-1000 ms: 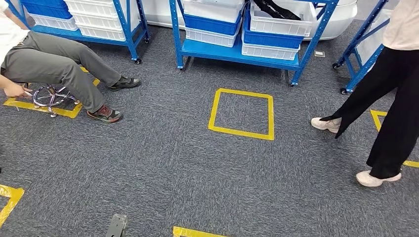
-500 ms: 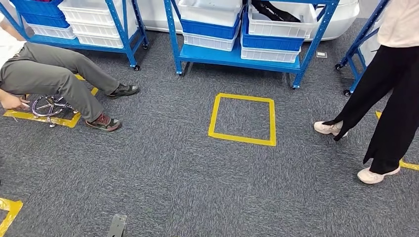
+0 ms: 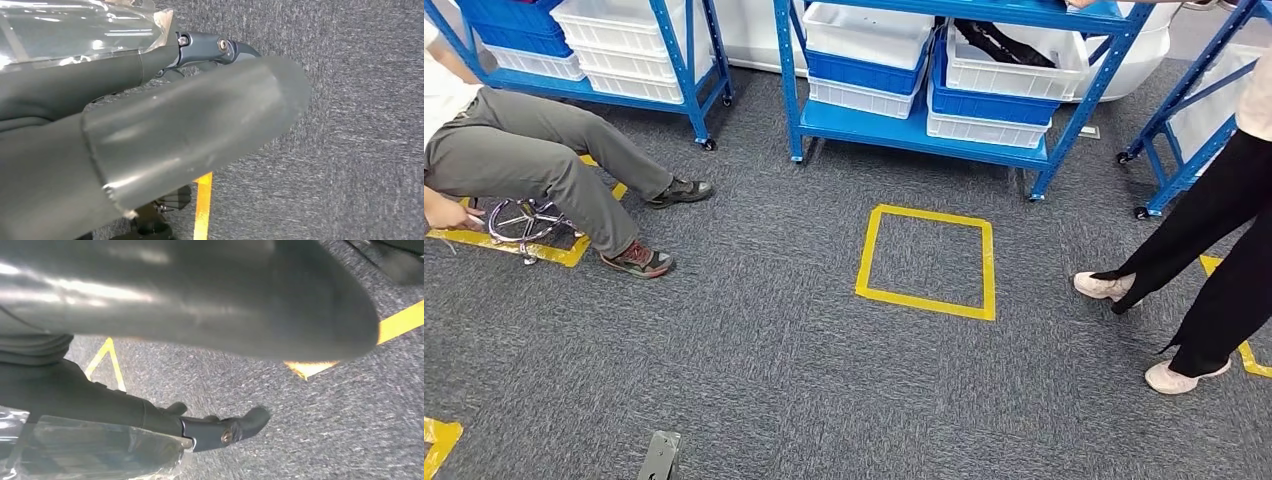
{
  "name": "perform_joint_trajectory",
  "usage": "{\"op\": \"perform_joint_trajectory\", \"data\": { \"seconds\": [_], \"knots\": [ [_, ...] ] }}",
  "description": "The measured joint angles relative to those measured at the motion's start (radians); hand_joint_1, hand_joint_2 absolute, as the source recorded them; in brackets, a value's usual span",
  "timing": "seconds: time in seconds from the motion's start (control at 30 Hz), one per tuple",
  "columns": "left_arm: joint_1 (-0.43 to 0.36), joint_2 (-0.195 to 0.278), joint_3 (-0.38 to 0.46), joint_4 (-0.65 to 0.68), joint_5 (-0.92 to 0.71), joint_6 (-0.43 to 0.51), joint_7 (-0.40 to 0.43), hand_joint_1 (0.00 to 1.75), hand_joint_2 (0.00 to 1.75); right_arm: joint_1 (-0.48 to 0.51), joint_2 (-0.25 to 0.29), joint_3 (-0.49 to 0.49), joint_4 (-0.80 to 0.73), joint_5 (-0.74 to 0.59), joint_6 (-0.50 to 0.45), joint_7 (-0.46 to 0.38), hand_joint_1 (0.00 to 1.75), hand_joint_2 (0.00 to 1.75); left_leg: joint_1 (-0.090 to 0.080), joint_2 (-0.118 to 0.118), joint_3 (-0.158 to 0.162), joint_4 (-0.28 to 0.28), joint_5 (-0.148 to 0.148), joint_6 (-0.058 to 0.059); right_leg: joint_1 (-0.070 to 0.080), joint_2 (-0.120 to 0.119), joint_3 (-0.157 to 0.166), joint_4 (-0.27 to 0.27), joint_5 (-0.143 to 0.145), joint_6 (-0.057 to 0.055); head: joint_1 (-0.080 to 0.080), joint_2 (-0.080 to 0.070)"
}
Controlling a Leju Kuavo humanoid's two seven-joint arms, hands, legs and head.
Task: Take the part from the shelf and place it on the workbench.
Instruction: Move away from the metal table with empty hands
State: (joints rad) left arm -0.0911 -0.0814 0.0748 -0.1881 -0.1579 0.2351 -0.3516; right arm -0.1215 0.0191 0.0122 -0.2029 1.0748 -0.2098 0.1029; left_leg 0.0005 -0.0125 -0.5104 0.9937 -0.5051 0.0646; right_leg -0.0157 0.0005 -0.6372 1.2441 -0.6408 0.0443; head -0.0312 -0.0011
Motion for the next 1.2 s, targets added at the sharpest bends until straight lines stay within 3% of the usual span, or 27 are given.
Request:
{"op": "perform_joint_trajectory", "data": {
  "seconds": [0.03, 0.1, 0.17, 0.23, 0.3, 0.33, 0.4, 0.47, 0.5, 0.53, 0.57, 0.63, 0.67, 0.7, 0.77, 0.8, 0.83, 0.9, 0.97, 1.0, 1.03, 1.07, 1.13, 1.17, 1.2],
  "knots": [
    [0.001, -0.001, 0.000, 0.000, 0.000, 0.000, 0.000, 0.00, 0.00, 0.002, -0.001, 0.000, 0.000, 0.001, 0.000, 0.000, 0.00, 0.00, 0.000, -0.001, 0.010, 0.000, -0.007, -0.002, 0.000, 0.000, 0.005, -0.044, 0.025, 0.008, 0.001, 0.000],
    [0.002, -0.001, 0.001, 0.000, 0.000, -0.001, 0.000, 0.00, 0.00, 0.003, -0.002, 0.000, 0.000, 0.002, 0.000, 0.000, 0.00, 0.00, 0.000, -0.002, 0.031, 0.001, -0.028, -0.010, -0.002, -0.004, 0.030, -0.156, 0.111, 0.023, 0.002, 0.000],
    [0.001, -0.001, 0.001, 0.000, 0.001, -0.002, 0.001, 0.00, 0.00, 0.001, -0.001, 0.000, 0.000, 0.002, 0.001, 0.000, 0.00, 0.00, -0.002, -0.002, 0.050, -0.002, -0.052, -0.023, 0.003, -0.013, 0.052, -0.215, 0.154, 0.007, 0.005, 0.000],
    [-0.002, -0.001, 0.002, -0.001, 0.001, -0.002, 0.001, 0.00, 0.00, -0.003, -0.001, 0.000, -0.001, 0.002, 0.001, 0.000, 0.00, 0.00, -0.003, 0.001, 0.068, 0.006, -0.063, -0.035, 0.005, -0.013, 0.066, -0.220, 0.146, -0.025, 0.002, 0.000],
    [-0.008, -0.002, 0.002, -0.002, 0.001, -0.002, 0.000, 0.00, 0.00, -0.006, -0.001, 0.000, -0.001, 0.003, 0.001, 0.000, 0.00, 0.00, 0.001, 0.007, 0.070, 0.038, -0.066, -0.045, -0.002, -0.007, 0.090, -0.225, 0.147, -0.045, -0.002, 0.000],
    [-0.011, -0.002, 0.002, -0.002, 0.001, -0.002, 0.001, 0.00, 0.00, -0.007, -0.002, 0.000, -0.001, 0.003, 0.001, 0.000, 0.00, 0.00, 0.003, 0.008, 0.050, 0.074, -0.074, -0.050, -0.003, -0.005, 0.103, -0.225, 0.143, -0.054, -0.001, 0.000],
    [-0.011, -0.003, 0.002, -0.002, 0.001, -0.002, 0.001, 0.00, 0.00, -0.008, -0.005, 0.000, -0.001, 0.003, 0.001, 0.000, 0.00, 0.00, 0.006, 0.010, -0.034, 0.195, -0.110, -0.061, -0.004, -0.004, 0.117, -0.226, 0.131, -0.063, -0.001, 0.000],
    [-0.006, -0.003, 0.002, -0.002, 0.000, -0.001, 0.001, 0.00, 0.00, -0.003, -0.005, 0.000, -0.001, 0.003, 0.001, 0.000, 0.00, 0.00, 0.008, 0.010, -0.129, 0.288, -0.157, -0.066, -0.003, 0.000, 0.131, -0.226, 0.114, -0.064, -0.002, 0.000],
    [-0.003, -0.003, 0.002, -0.002, 0.000, -0.001, 0.001, 0.00, 0.00, 0.000, -0.005, 0.000, -0.001, 0.003, 0.001, 0.000, 0.00, 0.00, 0.009, 0.010, -0.159, 0.293, -0.166, -0.066, -0.003, 0.003, 0.142, -0.226, 0.103, -0.063, -0.002, 0.000],
    [-0.001, -0.003, 0.002, -0.002, 0.000, 0.000, 0.001, 0.00, 0.00, 0.003, -0.005, -0.001, -0.001, 0.003, 0.001, 0.000, 0.00, 0.00, 0.008, 0.010, -0.176, 0.269, -0.155, -0.063, -0.003, 0.005, 0.156, -0.226, 0.091, -0.061, -0.002, 0.000],
    [0.000, -0.002, 0.002, -0.002, 0.000, 0.000, 0.001, 0.00, 0.00, 0.004, -0.005, -0.001, -0.001, 0.003, 0.001, 0.000, 0.00, 0.00, 0.007, 0.010, -0.181, 0.219, -0.116, -0.056, -0.003, 0.006, 0.171, -0.227, 0.078, -0.059, -0.002, 0.000],
    [0.004, 0.002, 0.002, 0.000, -0.001, 0.000, 0.002, 0.00, 0.00, 0.006, -0.002, -0.001, 0.001, 0.002, 0.002, 0.000, 0.00, 0.00, -0.004, 0.008, -0.180, 0.115, 0.018, -0.033, -0.002, 0.010, 0.194, -0.231, 0.054, -0.053, 0.000, 0.000],
    [0.006, 0.004, 0.002, 0.001, -0.002, 0.000, 0.003, 0.00, 0.00, 0.006, 0.000, -0.002, 0.002, 0.001, 0.002, 0.000, 0.00, 0.00, -0.012, 0.006, -0.174, 0.083, 0.066, -0.023, -0.002, 0.012, 0.202, -0.236, 0.043, -0.047, 0.001, 0.000],
    [0.008, 0.005, 0.002, 0.001, -0.003, -0.001, 0.004, 0.00, 0.00, 0.007, 0.002, -0.003, 0.003, 0.000, 0.002, 0.000, 0.00, 0.00, -0.018, 0.002, -0.169, 0.063, 0.092, -0.015, 0.000, 0.015, 0.214, -0.239, 0.040, -0.041, 0.001, 0.000],
    [0.008, 0.004, 0.002, 0.001, -0.008, -0.002, 0.005, 0.00, 0.00, 0.008, 0.004, -0.006, 0.003, -0.001, 0.001, 0.000, 0.00, 0.00, -0.020, -0.002, -0.139, 0.037, 0.085, -0.003, 0.005, 0.016, 0.227, -0.236, 0.052, -0.020, -0.001, 0.000],
    [0.007, 0.003, 0.002, 0.000, -0.009, -0.002, 0.005, 0.00, 0.00, 0.010, 0.004, -0.008, 0.003, -0.002, 0.000, 0.000, 0.00, 0.00, -0.017, -0.002, -0.119, 0.019, 0.084, 0.002, 0.006, 0.014, 0.223, -0.211, 0.066, -0.011, -0.001, 0.000],
    [0.005, 0.002, 0.002, 0.000, -0.010, -0.002, 0.006, 0.00, 0.00, 0.011, 0.003, -0.009, 0.003, -0.002, 0.000, 0.000, 0.00, 0.00, -0.014, -0.002, -0.097, 0.005, 0.083, 0.006, 0.006, 0.013, 0.199, -0.168, 0.078, -0.006, 0.000, 0.000],
    [0.003, 0.002, 0.002, 0.000, -0.011, -0.002, 0.007, 0.00, 0.00, 0.010, 0.002, -0.010, 0.003, -0.001, 0.003, 0.001, 0.00, 0.00, -0.010, -0.002, -0.058, -0.023, 0.076, 0.009, 0.004, 0.010, 0.114, -0.042, 0.069, -0.007, 0.000, 0.000],
    [0.002, 0.000, 0.002, 0.000, -0.013, -0.003, 0.008, 0.00, 0.00, 0.012, -0.001, -0.011, 0.003, 0.000, 0.010, 0.003, 0.00, 0.00, -0.006, -0.005, -0.019, -0.049, 0.062, 0.008, 0.005, 0.010, 0.019, 0.046, -0.003, -0.016, 0.000, 0.000],
    [0.002, -0.002, 0.002, 0.000, -0.013, -0.003, 0.008, 0.00, 0.00, 0.015, -0.003, -0.011, 0.003, 0.002, 0.013, 0.004, 0.00, 0.00, -0.004, -0.008, 0.002, -0.058, 0.051, 0.006, 0.005, 0.010, -0.014, 0.052, -0.041, -0.019, 0.001, 0.000],
    [0.002, -0.003, 0.002, 0.000, -0.014, -0.003, 0.009, 0.00, 0.00, 0.019, -0.004, -0.011, 0.004, 0.003, 0.014, 0.005, 0.00, 0.00, -0.002, -0.011, 0.023, -0.062, 0.039, 0.003, 0.004, 0.010, -0.033, 0.032, -0.059, -0.020, 0.001, 0.000],
    [0.002, -0.004, 0.002, 0.000, -0.015, -0.003, 0.009, 0.00, 0.00, 0.022, -0.005, -0.012, 0.004, 0.005, 0.015, 0.005, 0.00, 0.00, 0.000, -0.013, 0.043, -0.064, 0.025, 0.000, 0.003, 0.009, -0.042, -0.009, -0.046, -0.015, 0.001, 0.000],
    [0.002, -0.004, 0.002, 0.000, -0.017, -0.003, 0.011, 0.00, 0.00, 0.026, -0.006, -0.013, 0.006, 0.008, 0.015, 0.005, 0.00, 0.00, -0.001, -0.015, 0.070, -0.062, -0.009, -0.009, -0.001, 0.004, -0.046, -0.136, 0.065, 0.018, 0.004, 0.000],
    [0.002, -0.004, 0.002, 0.000, -0.018, -0.003, 0.012, 0.00, 0.00, 0.026, -0.006, -0.014, 0.006, 0.011, 0.015, 0.004, 0.00, 0.00, -0.003, -0.015, 0.081, -0.062, -0.031, -0.014, 0.000, -0.001, -0.040, -0.189, 0.122, 0.028, 0.005, 0.000],
    [0.001, -0.004, 0.002, 0.000, -0.018, -0.003, 0.013, 0.00, 0.00, 0.027, -0.007, -0.014, 0.007, 0.015, 0.014, 0.004, 0.00, 0.00, -0.005, -0.015, 0.096, -0.059, -0.046, -0.021, 0.000, -0.004, -0.036, -0.227, 0.160, 0.029, 0.004, 0.000]
  ]
}}
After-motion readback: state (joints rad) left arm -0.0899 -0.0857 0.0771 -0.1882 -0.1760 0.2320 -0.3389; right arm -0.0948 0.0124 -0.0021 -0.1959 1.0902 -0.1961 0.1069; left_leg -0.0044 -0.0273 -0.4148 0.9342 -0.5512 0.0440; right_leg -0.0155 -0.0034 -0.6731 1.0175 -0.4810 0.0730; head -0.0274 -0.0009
